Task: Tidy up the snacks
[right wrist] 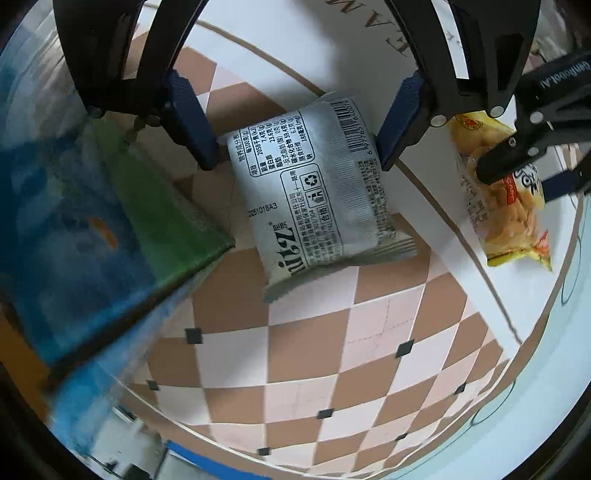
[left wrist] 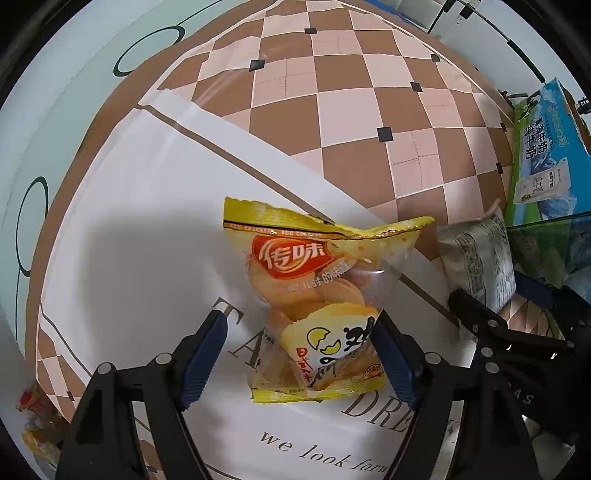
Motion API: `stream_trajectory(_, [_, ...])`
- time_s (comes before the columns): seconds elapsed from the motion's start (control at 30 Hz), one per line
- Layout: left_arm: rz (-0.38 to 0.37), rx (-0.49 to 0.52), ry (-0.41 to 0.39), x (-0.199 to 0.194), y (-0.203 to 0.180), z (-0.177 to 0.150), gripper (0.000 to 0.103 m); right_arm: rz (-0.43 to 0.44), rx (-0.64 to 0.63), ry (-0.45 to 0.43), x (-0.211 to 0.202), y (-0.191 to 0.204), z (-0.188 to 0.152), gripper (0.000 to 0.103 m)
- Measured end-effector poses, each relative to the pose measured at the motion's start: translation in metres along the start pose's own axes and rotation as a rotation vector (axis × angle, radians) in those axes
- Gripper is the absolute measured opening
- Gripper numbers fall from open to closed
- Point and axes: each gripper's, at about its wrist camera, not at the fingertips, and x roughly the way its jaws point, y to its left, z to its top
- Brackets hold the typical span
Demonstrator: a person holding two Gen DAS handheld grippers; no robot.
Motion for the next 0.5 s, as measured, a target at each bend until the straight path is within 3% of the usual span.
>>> stream_trajectory(0.13, [0.007,0.012,-0.004,0.000,-0.004,-0.002,0.078,0.015,0.110,0.084,0.001,-0.006,-0.012,0.086])
stream_trajectory(0.23, [0.011,0.019,-0.002,-0.005,-0.006,0.002,0.078,0.081,0.185,0.142,-0.001,-0.012,-0.022,0.087])
stream_trajectory(0.37, [0.025,0.027,0.017,0.000,-0.014,0.006,0.078,0.081,0.233,0.118,-0.009,-0.021,-0.015,0.087])
stream_trajectory(0.5, [-0.009,0.009,0.026,0.007,-0.013,0.009,0.075,0.066,0.233,0.114,-0.005,-0.027,-0.012,0.087])
